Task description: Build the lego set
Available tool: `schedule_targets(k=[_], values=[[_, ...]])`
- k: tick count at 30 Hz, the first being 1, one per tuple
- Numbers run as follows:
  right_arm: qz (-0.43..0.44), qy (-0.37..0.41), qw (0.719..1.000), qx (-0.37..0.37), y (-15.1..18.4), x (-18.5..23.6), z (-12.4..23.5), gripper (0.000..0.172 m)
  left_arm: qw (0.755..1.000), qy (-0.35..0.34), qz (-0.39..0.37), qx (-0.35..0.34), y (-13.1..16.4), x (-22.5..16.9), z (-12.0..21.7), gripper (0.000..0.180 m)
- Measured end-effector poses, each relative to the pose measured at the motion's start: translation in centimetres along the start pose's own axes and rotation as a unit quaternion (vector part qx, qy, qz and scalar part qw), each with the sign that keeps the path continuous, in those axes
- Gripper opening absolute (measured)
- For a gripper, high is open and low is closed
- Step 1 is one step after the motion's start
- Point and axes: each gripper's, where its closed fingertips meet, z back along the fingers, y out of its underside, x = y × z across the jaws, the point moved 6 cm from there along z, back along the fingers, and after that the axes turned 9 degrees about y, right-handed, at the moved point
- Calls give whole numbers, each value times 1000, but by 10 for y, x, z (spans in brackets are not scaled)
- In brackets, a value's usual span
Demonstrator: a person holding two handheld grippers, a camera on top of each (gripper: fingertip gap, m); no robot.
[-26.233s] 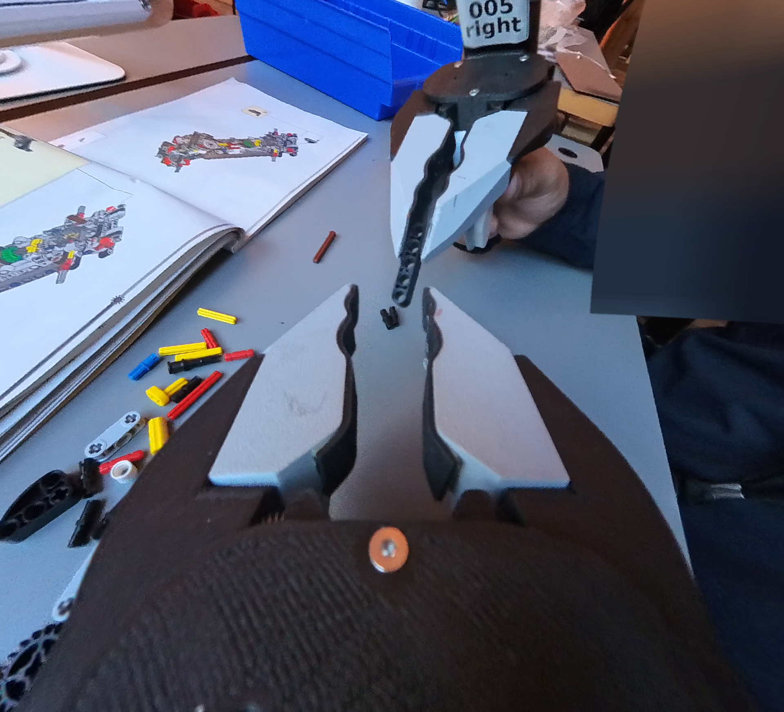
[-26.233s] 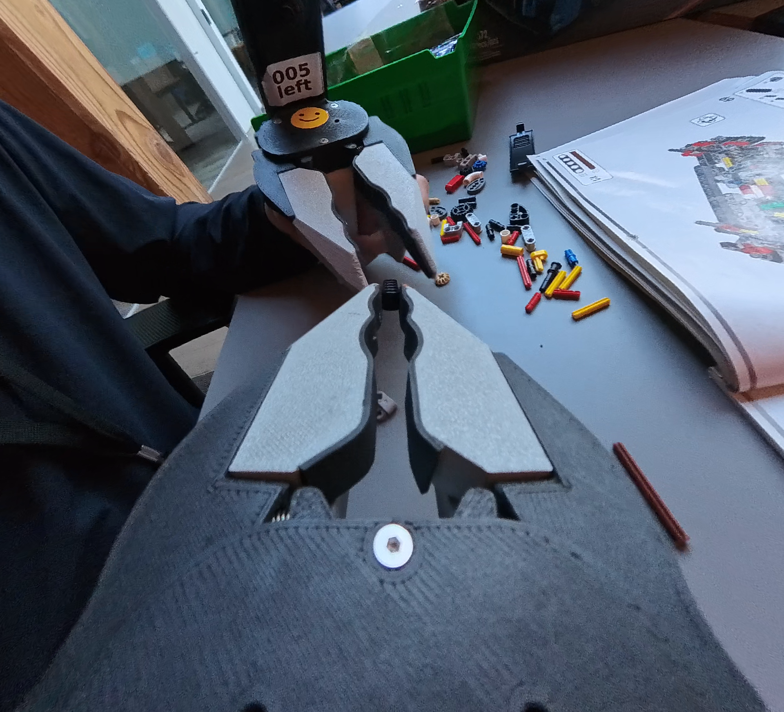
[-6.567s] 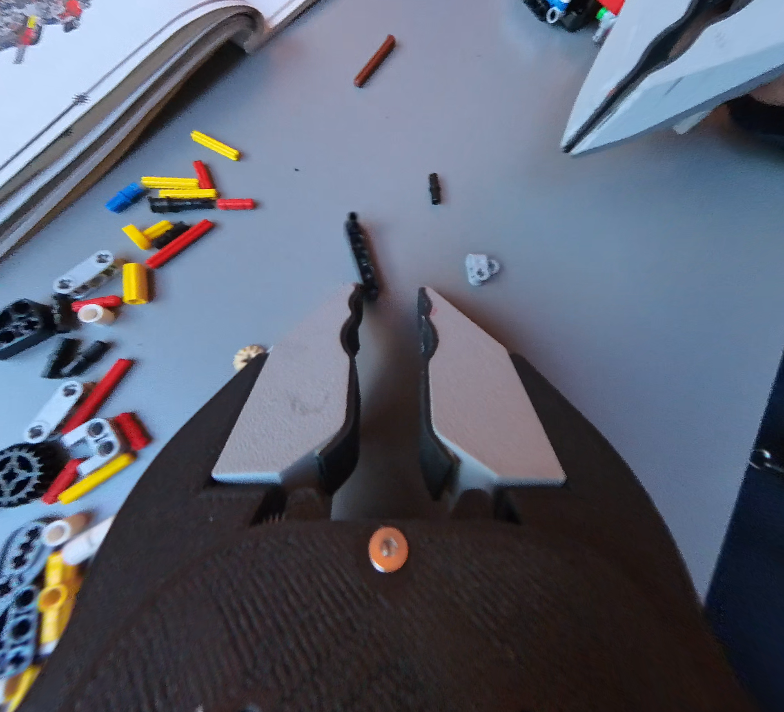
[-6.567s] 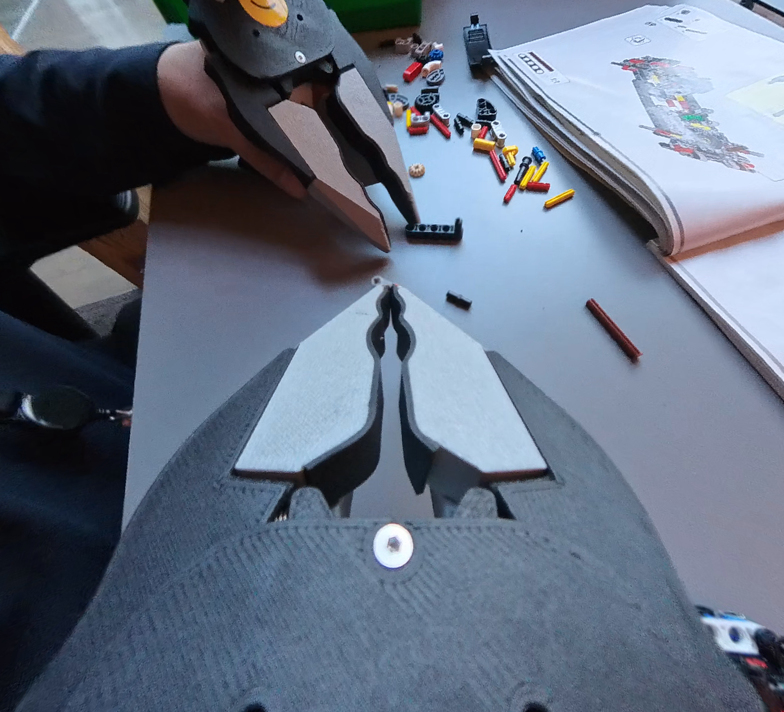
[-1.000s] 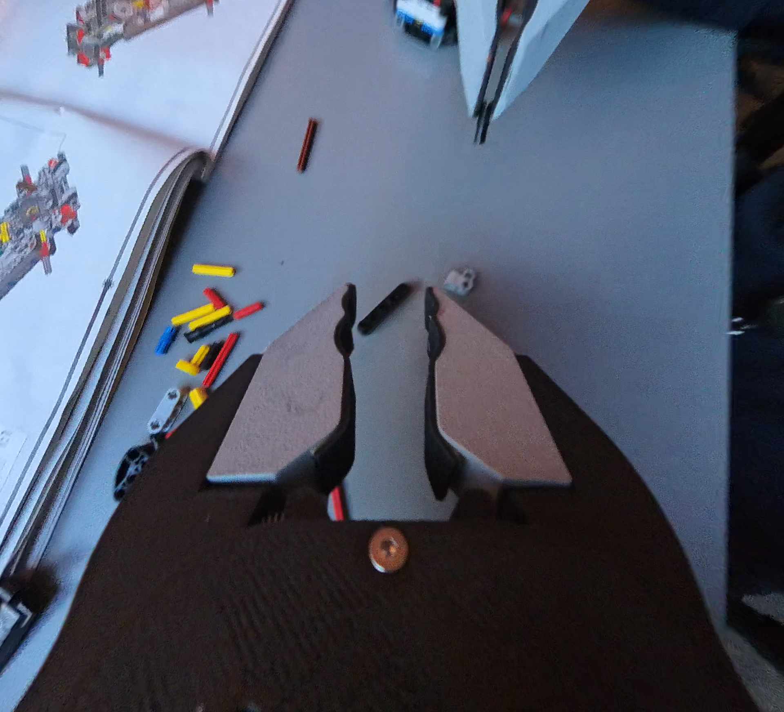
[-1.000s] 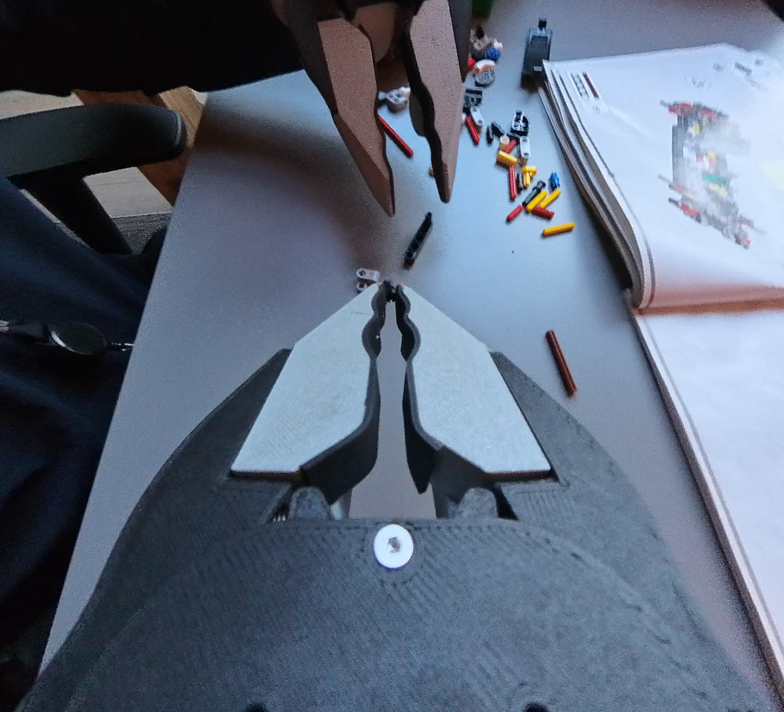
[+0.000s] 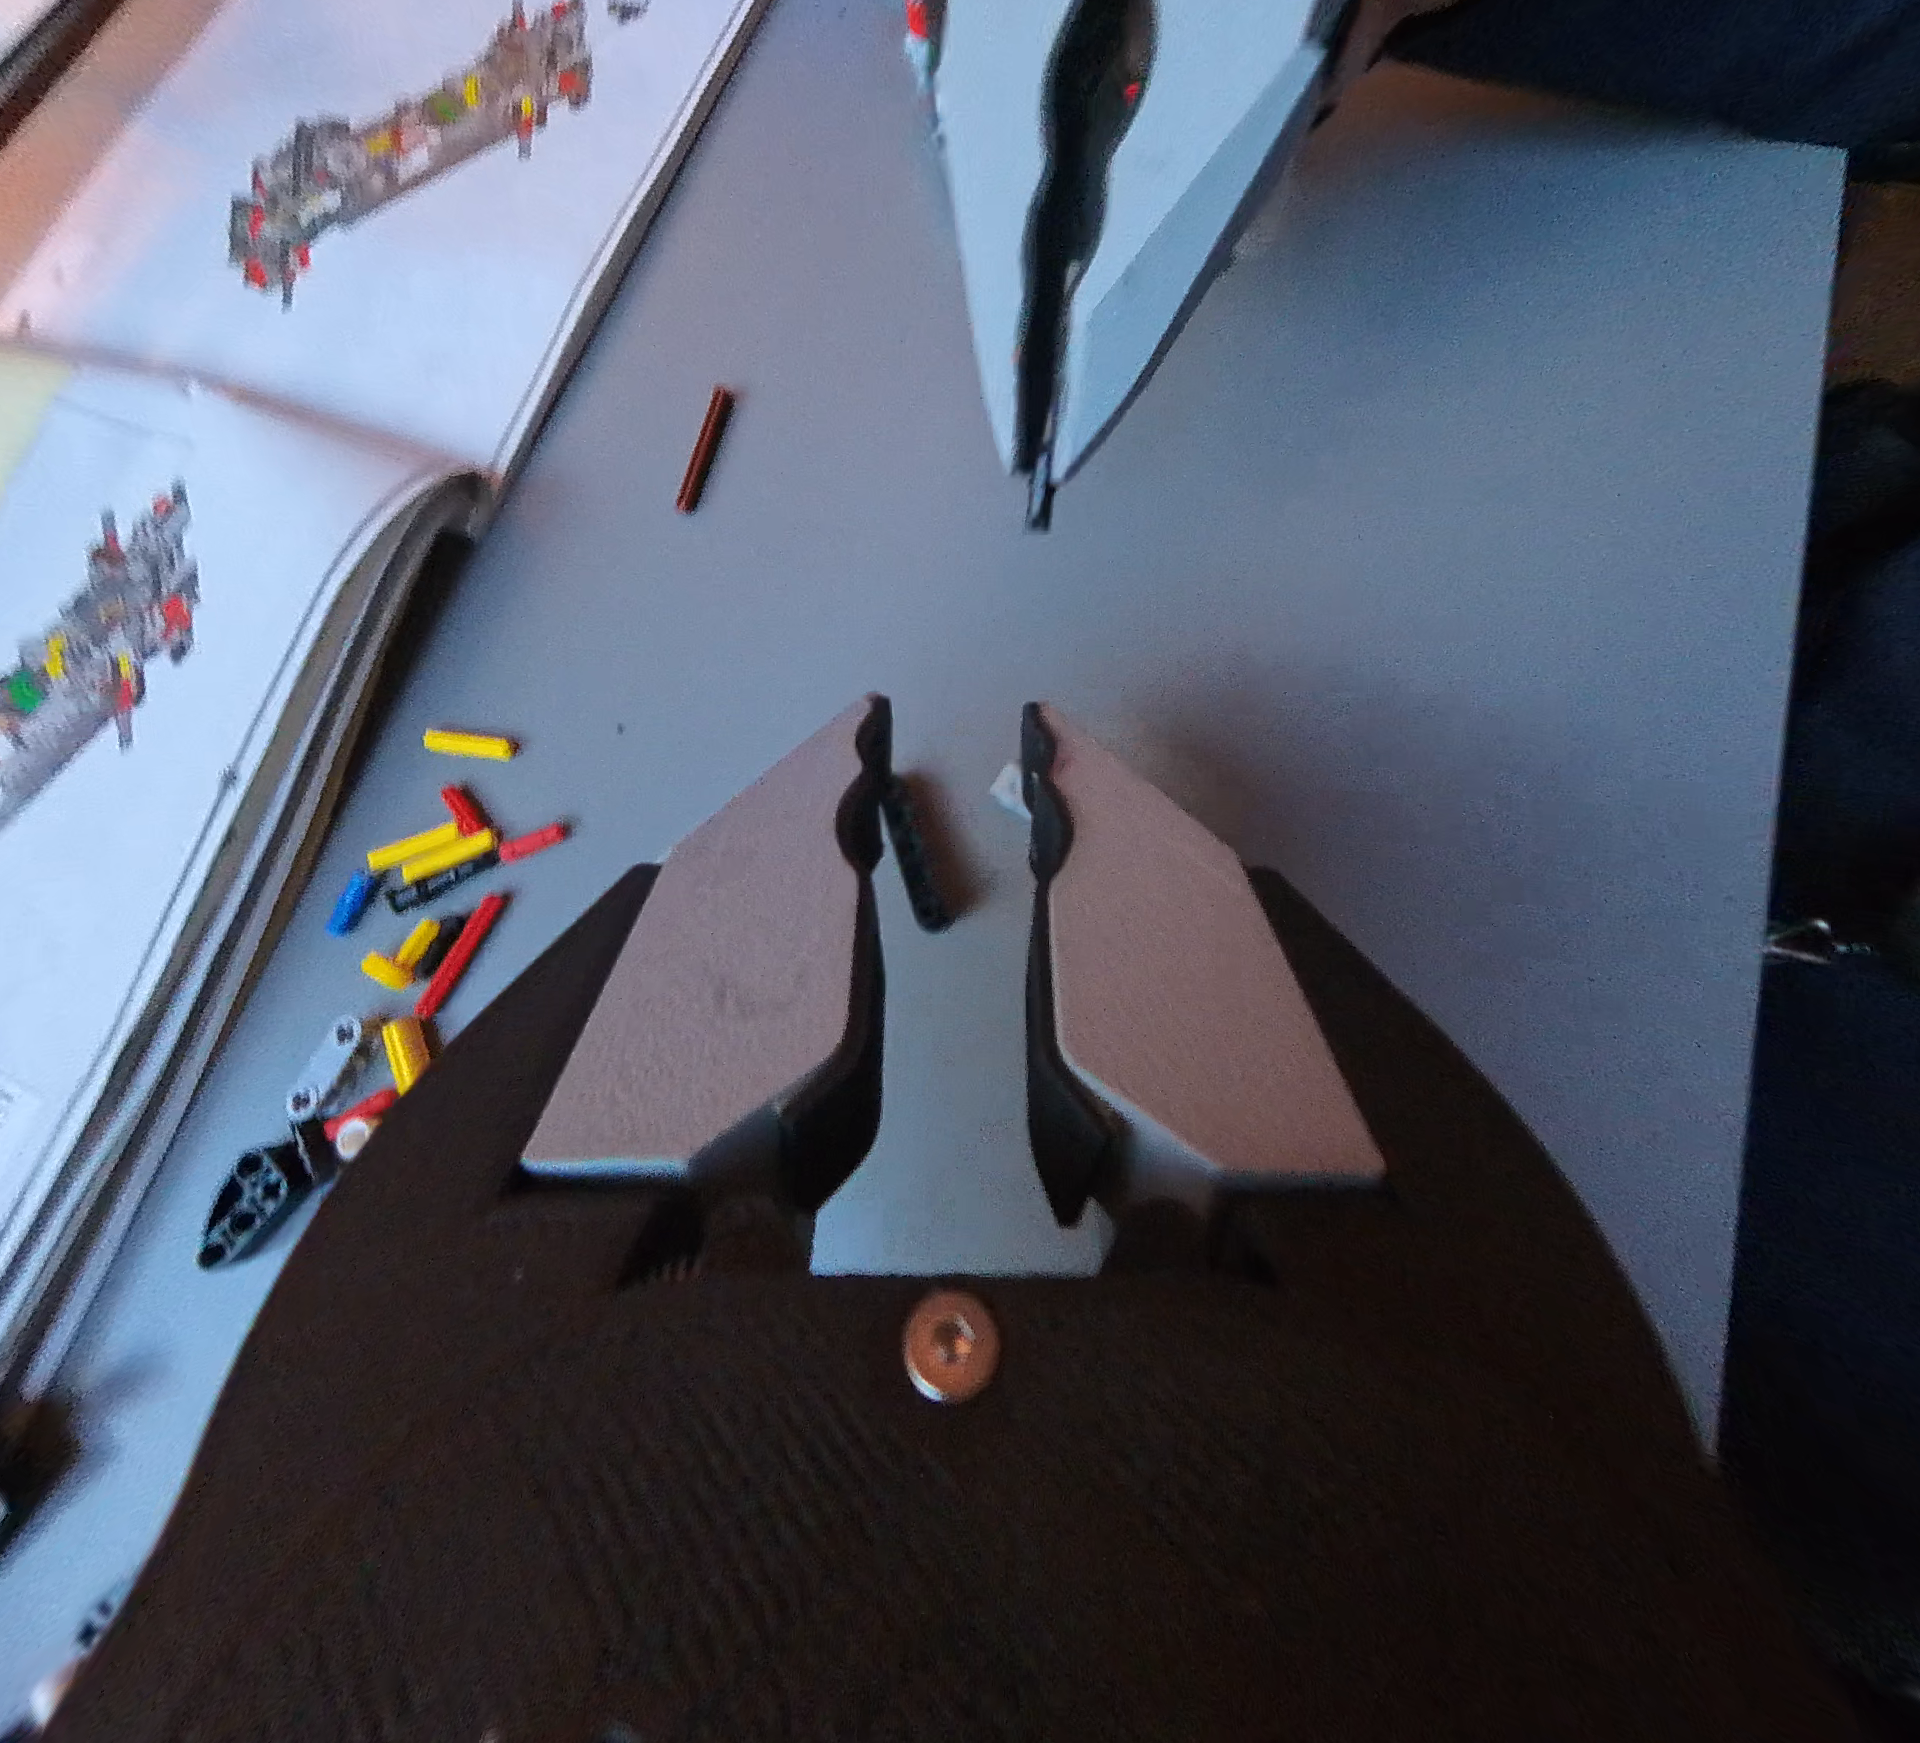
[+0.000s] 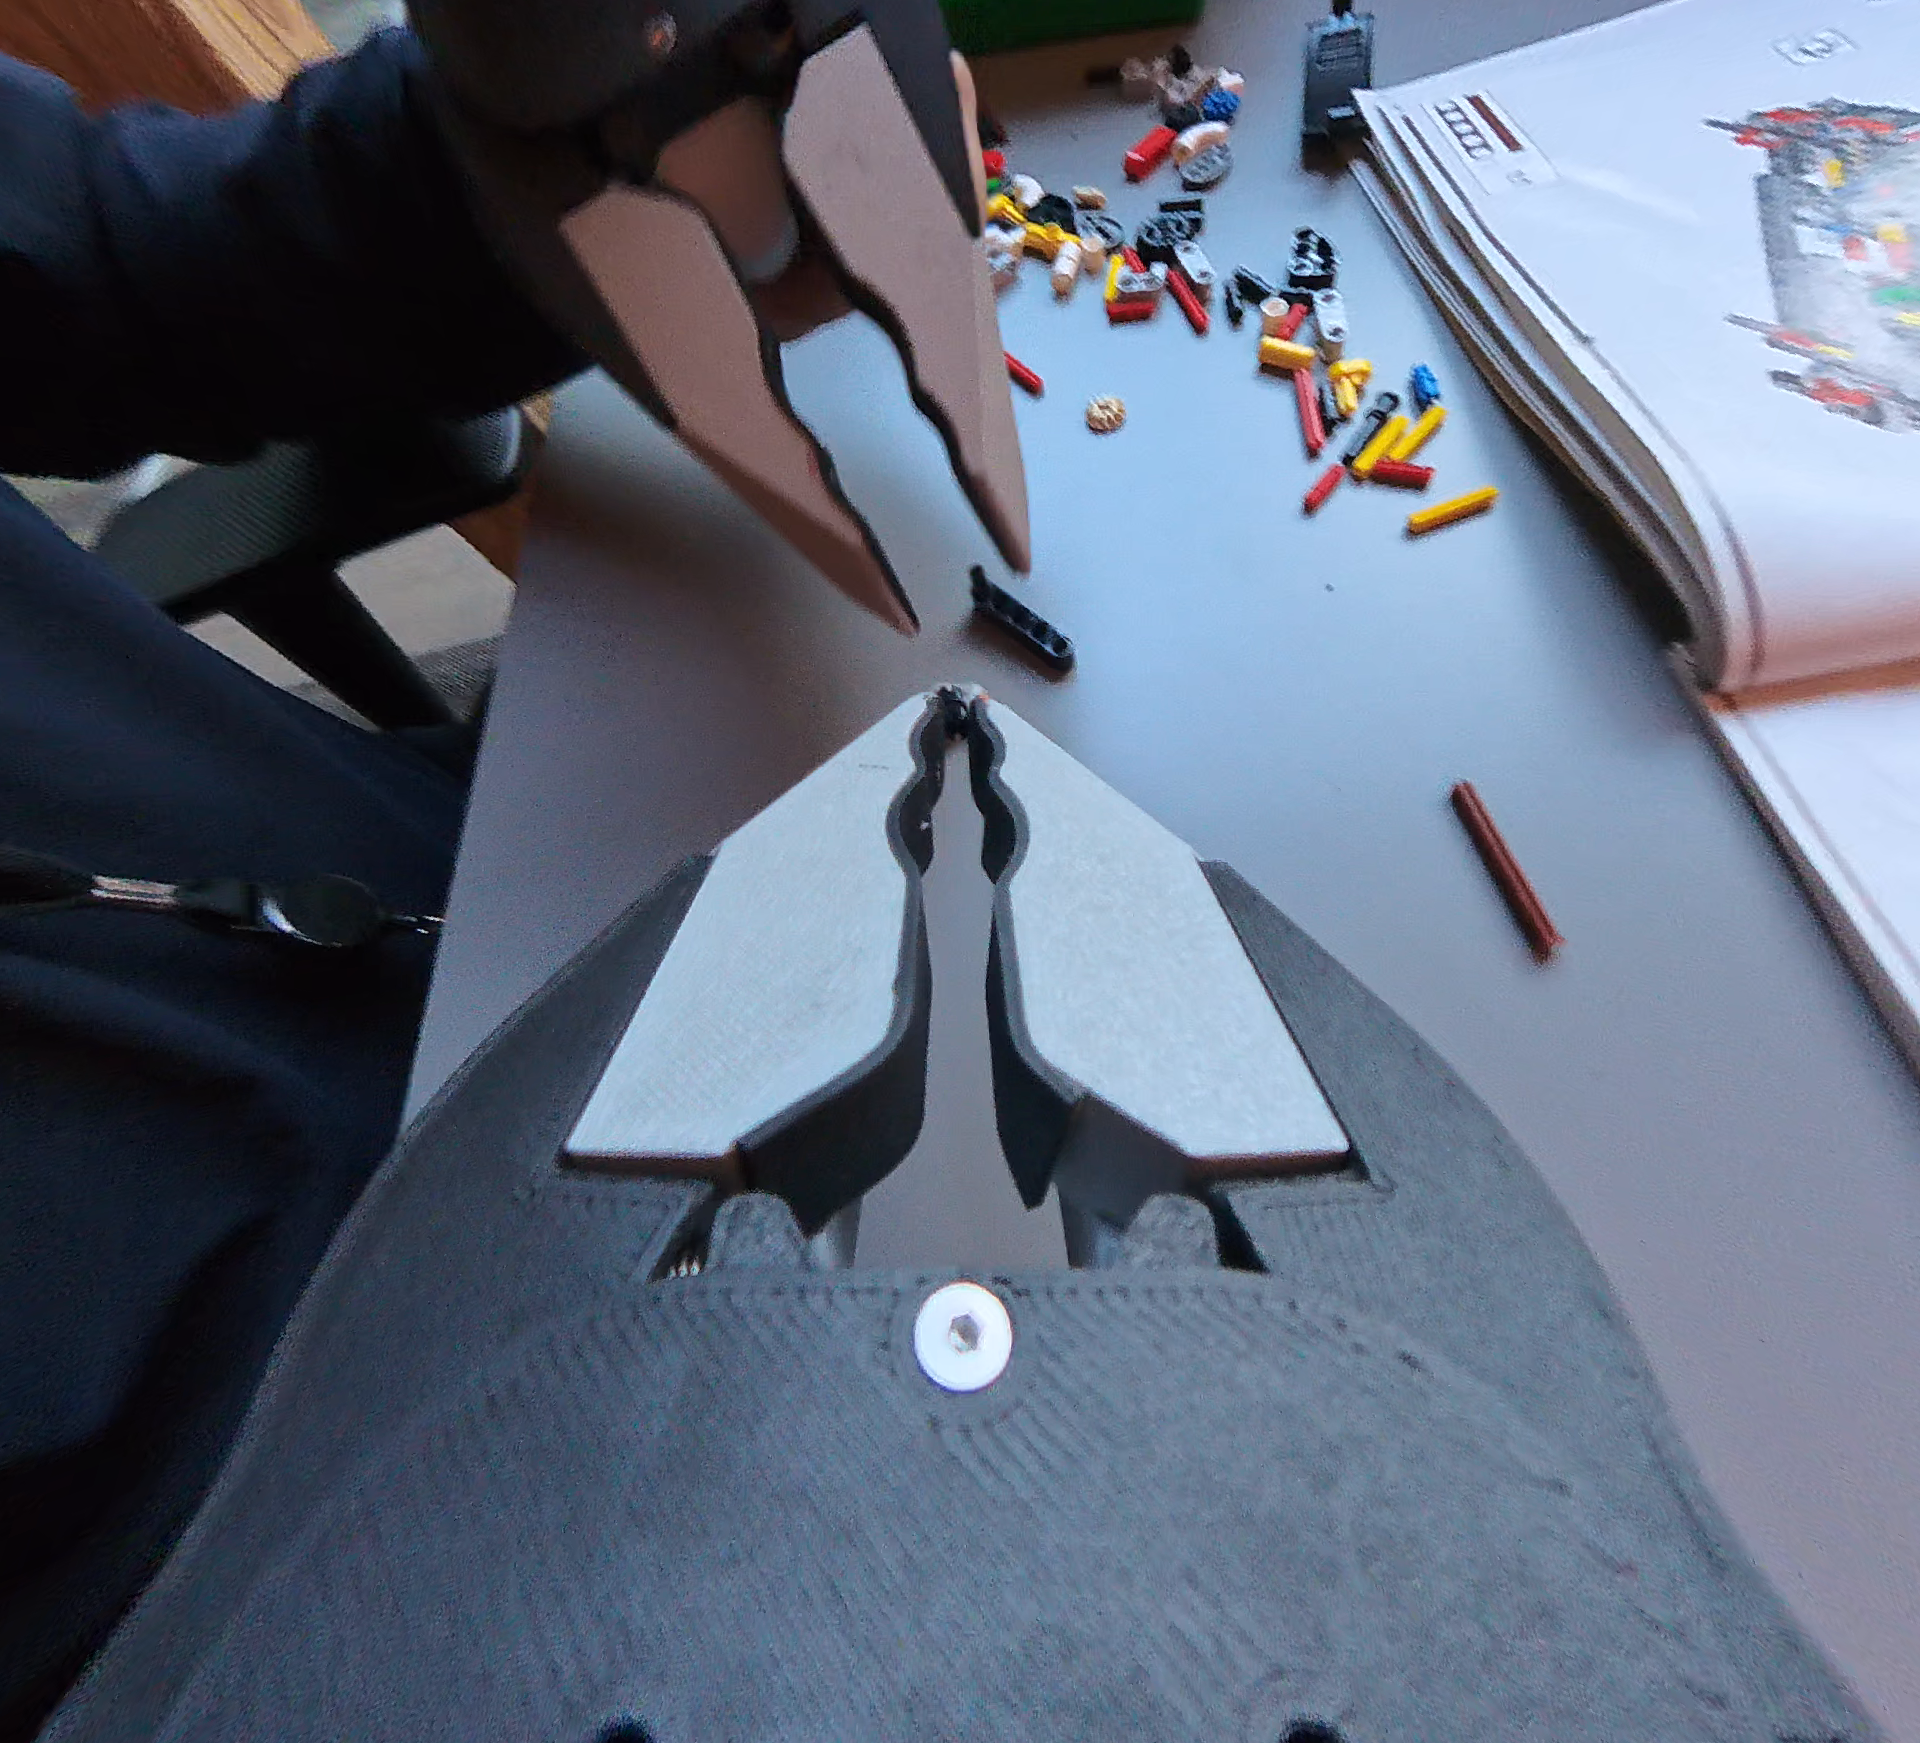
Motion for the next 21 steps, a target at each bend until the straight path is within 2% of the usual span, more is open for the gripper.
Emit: schedule_targets(k=[3, 8, 10, 21], values=[[-6, -8, 1000, -10, -3, 3, -1, 1, 1000, 9, -23, -18, -14, -10, -6, 17], [1, -17, 999, -28, -8, 9, -2, 1, 998, 39, -9, -51, -22, -14, -10, 11], [7, -17, 999, -29, -8, 10, -1, 1, 997, 42, -9, -57, -23, -15, -11, 3], [77, -2, 996, -45, -8, 16, 3, 3, 996, 31, -46, -71, -24, -19, -8, 2]])
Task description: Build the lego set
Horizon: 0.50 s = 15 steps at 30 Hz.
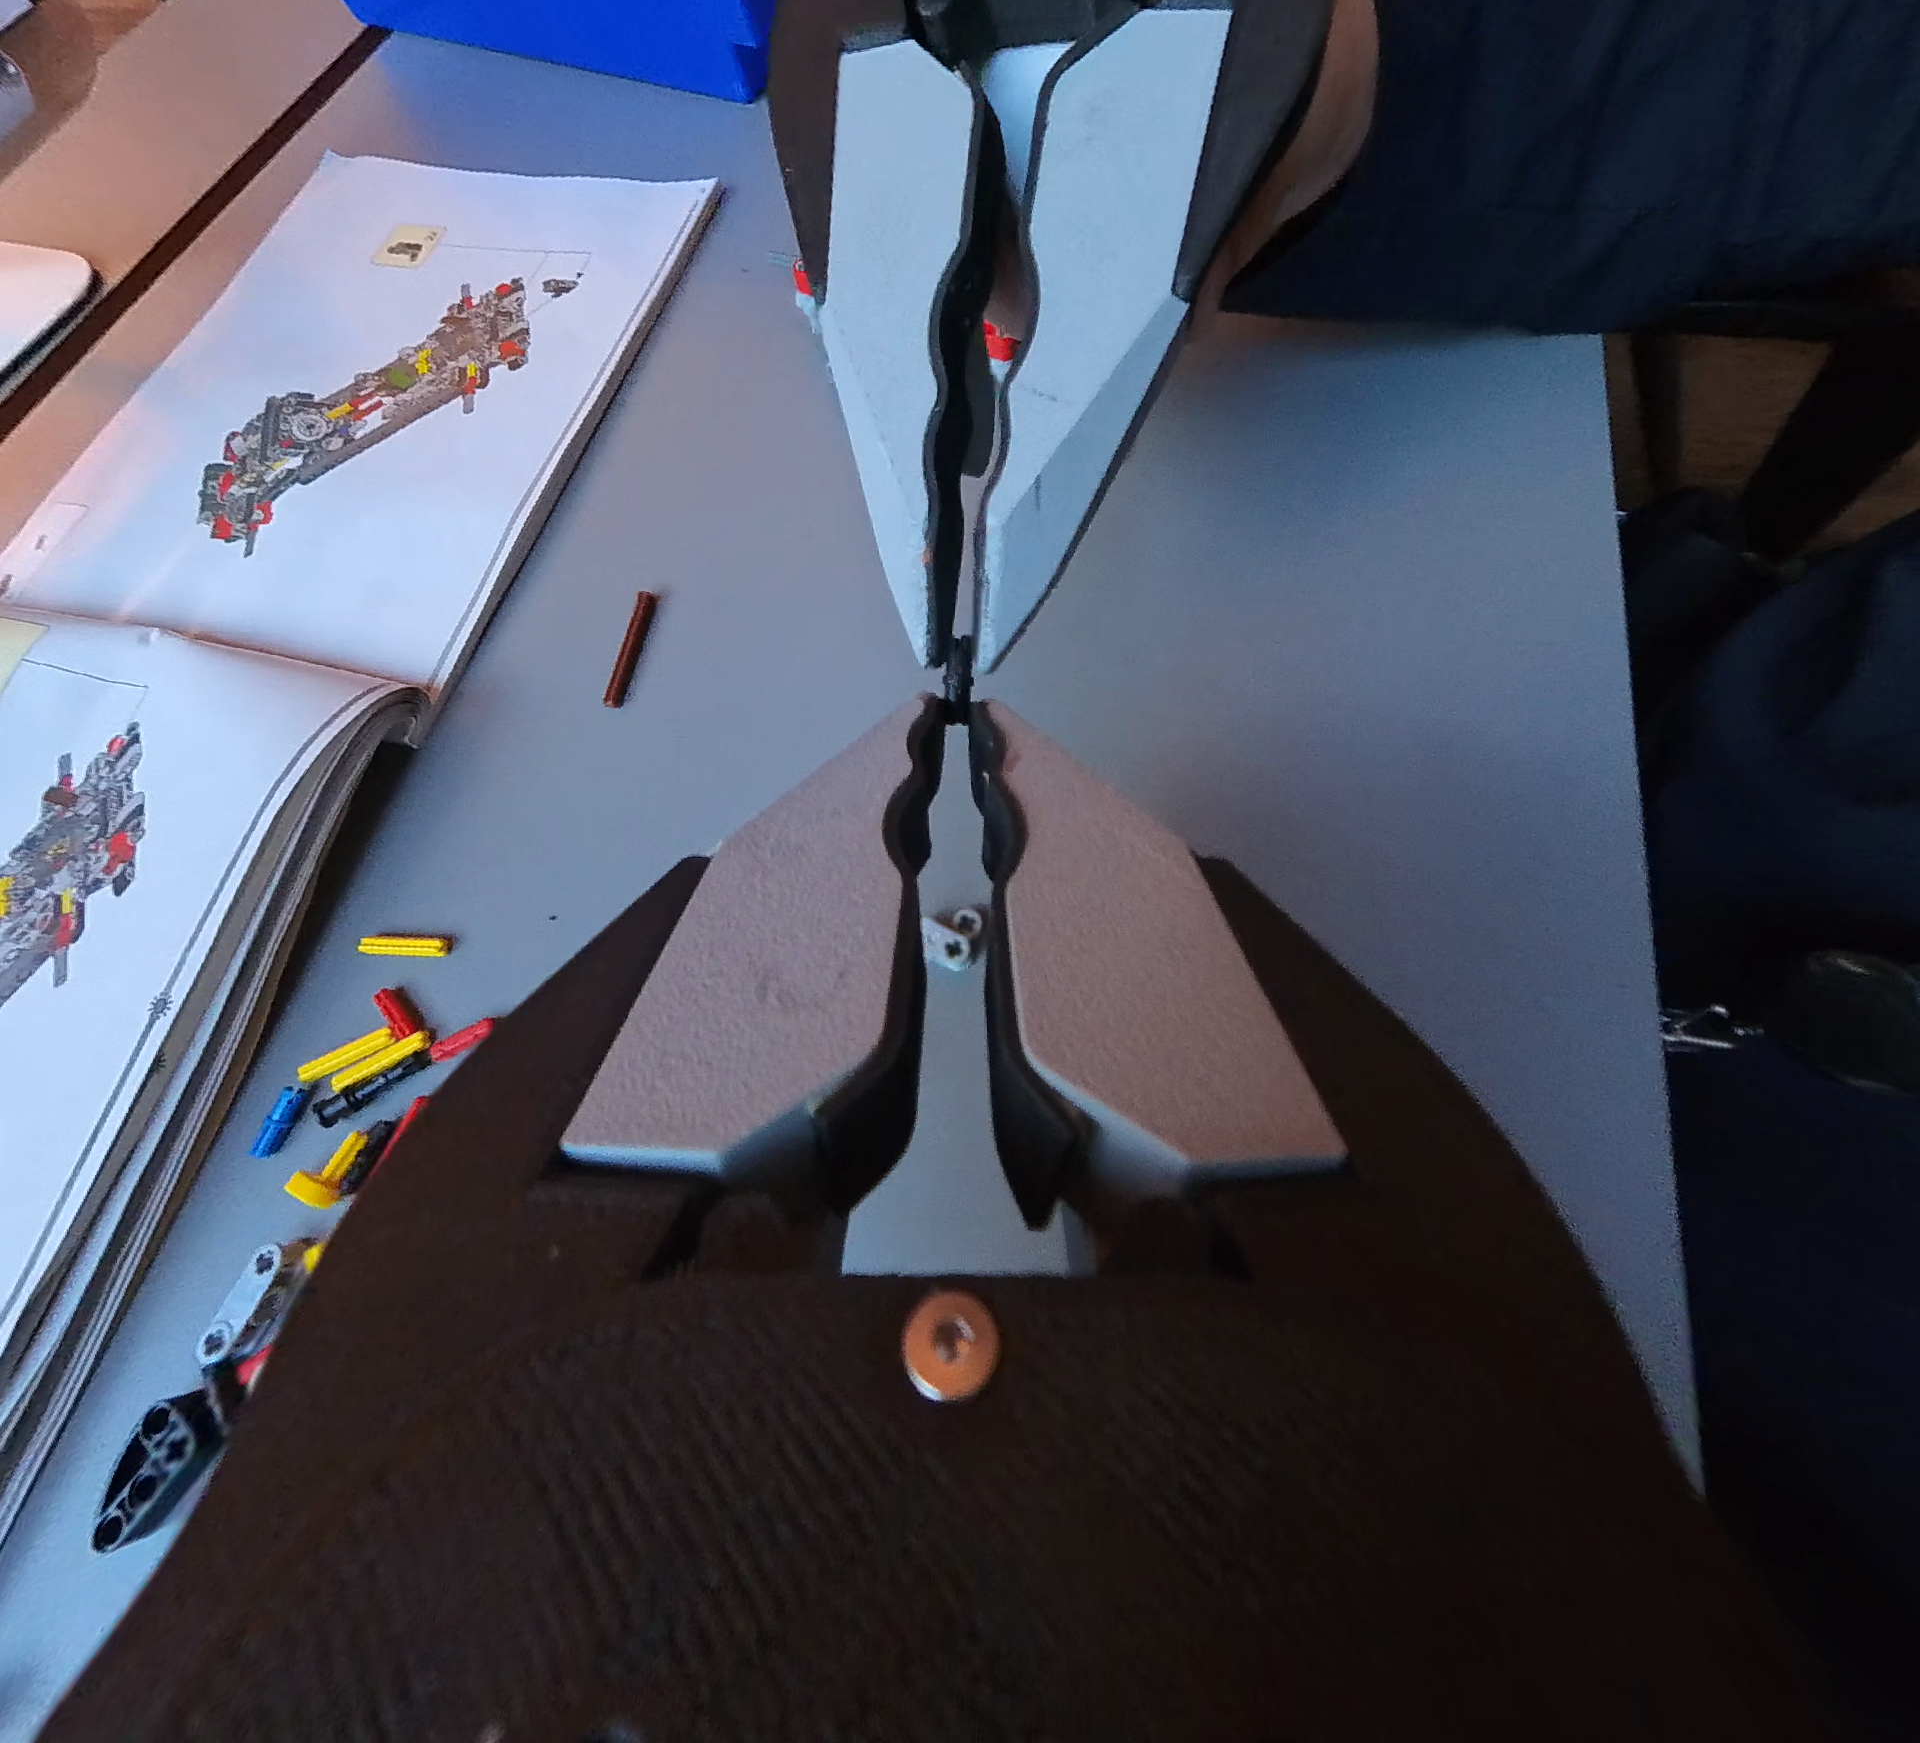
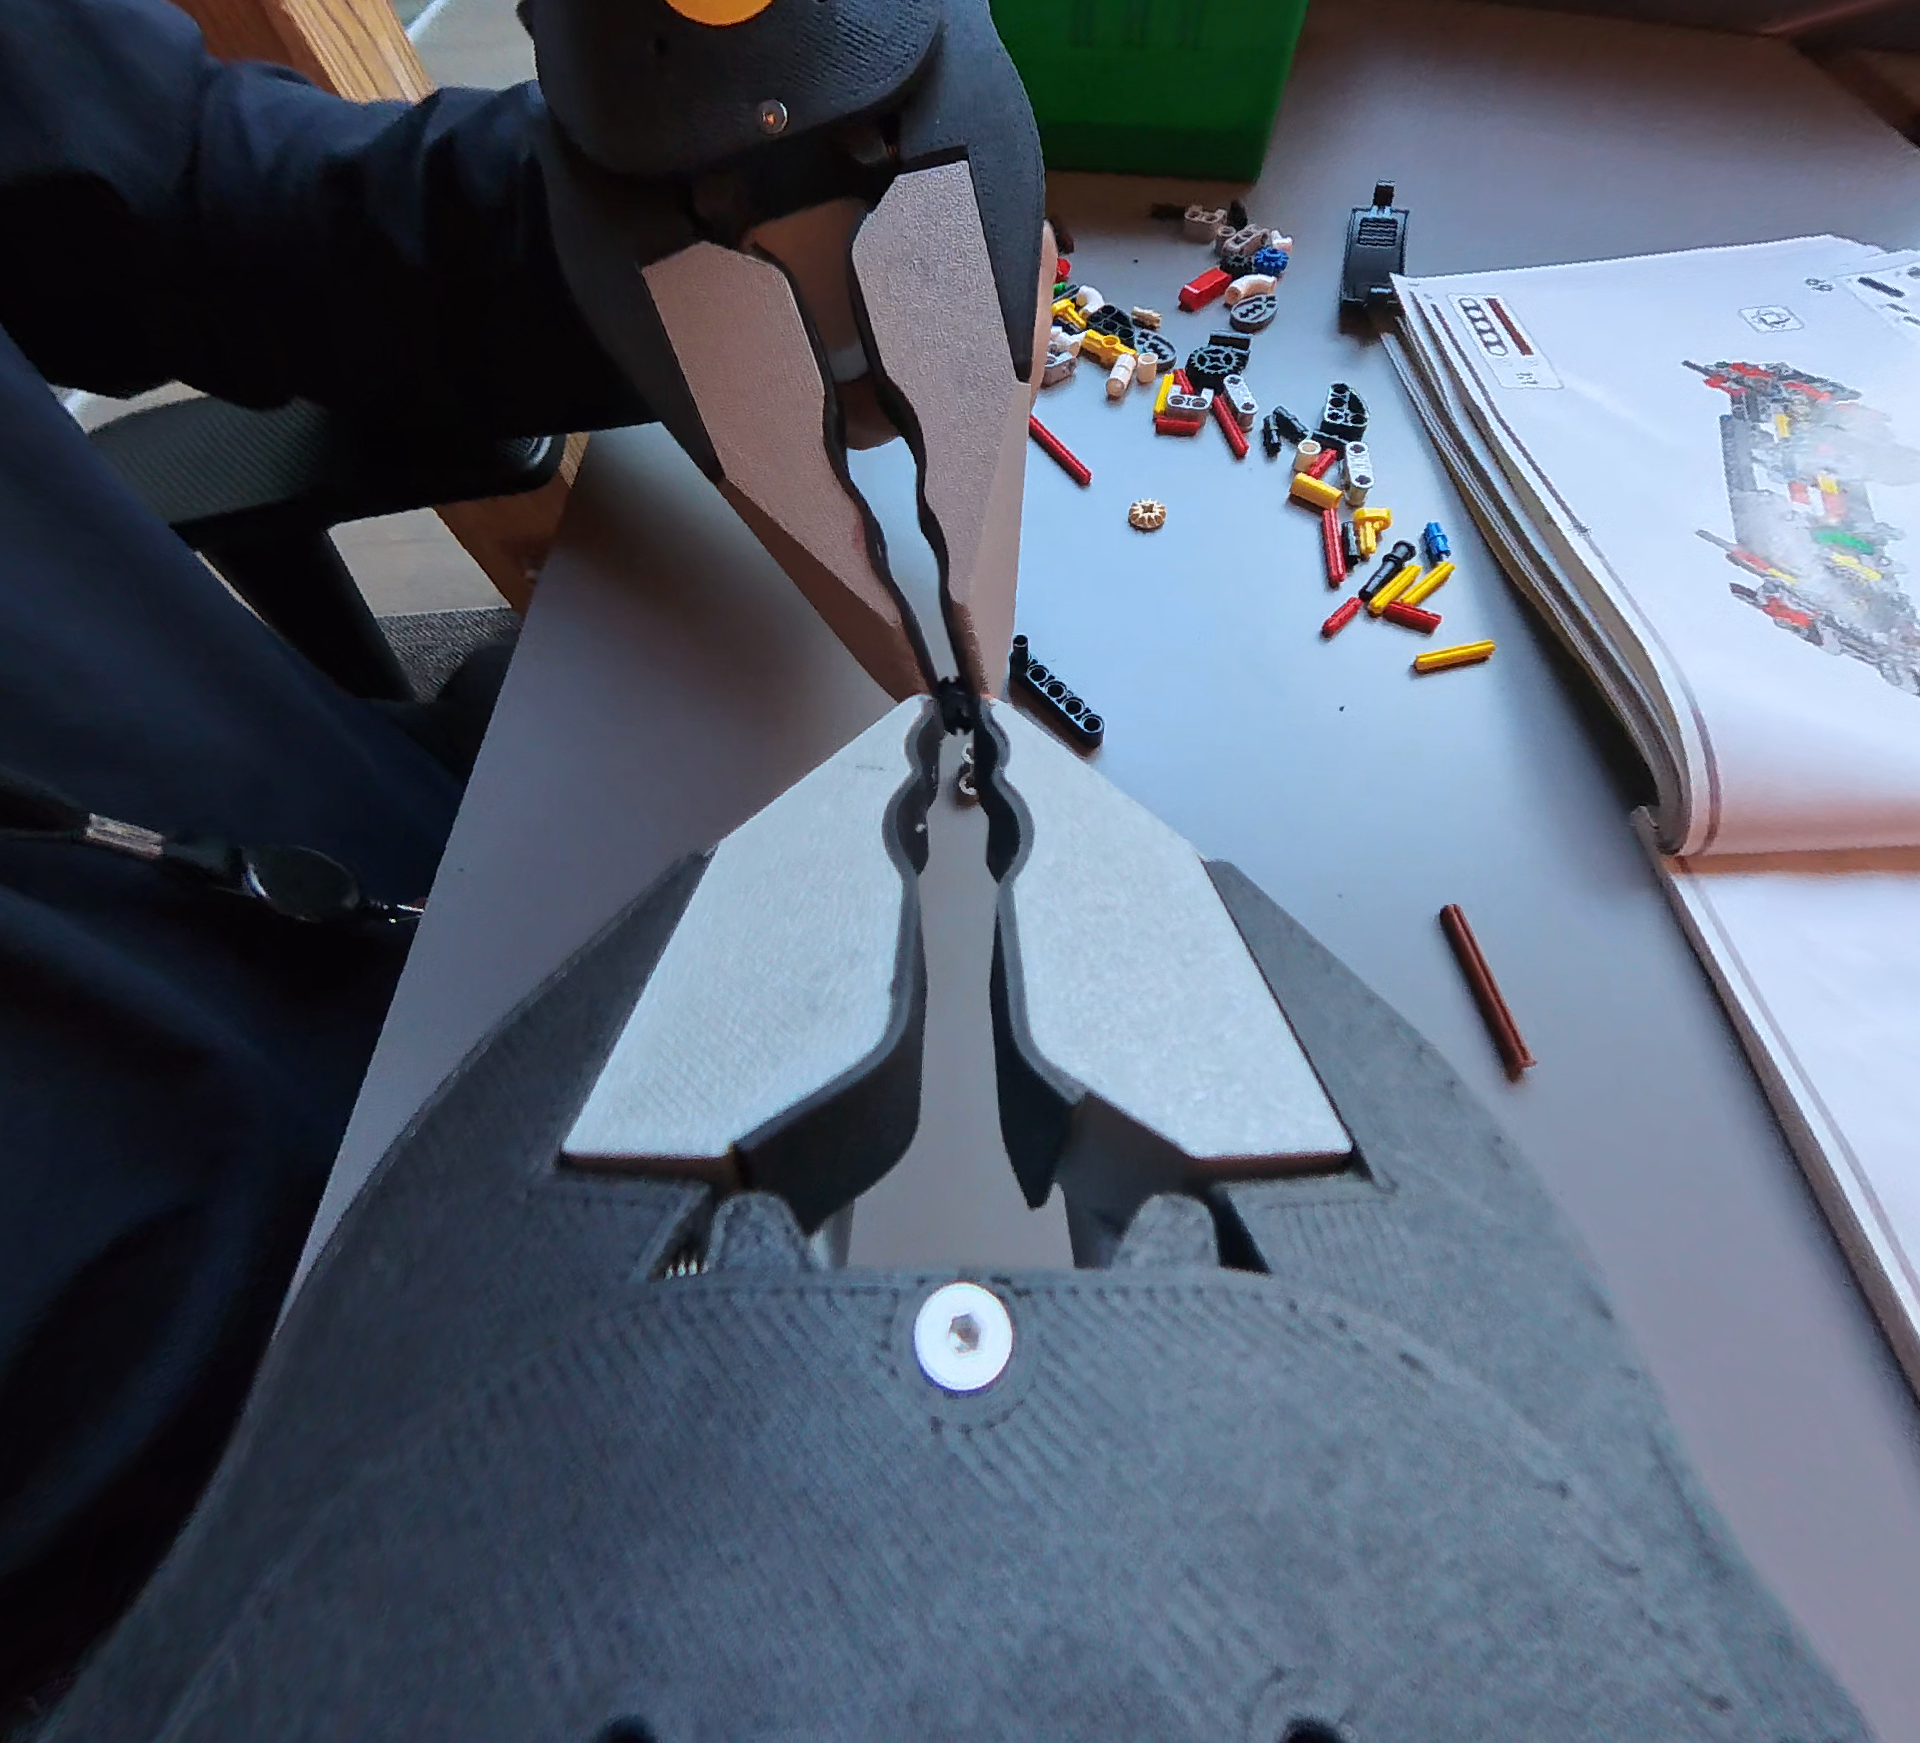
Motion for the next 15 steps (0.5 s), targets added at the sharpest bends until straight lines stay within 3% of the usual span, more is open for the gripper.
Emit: schedule_targets(k=[15], values=[[14, -2, 1000, -6, -5, -1, -5, 1, 1000, -3, 2, -11, 2, 3, 3, 2]])
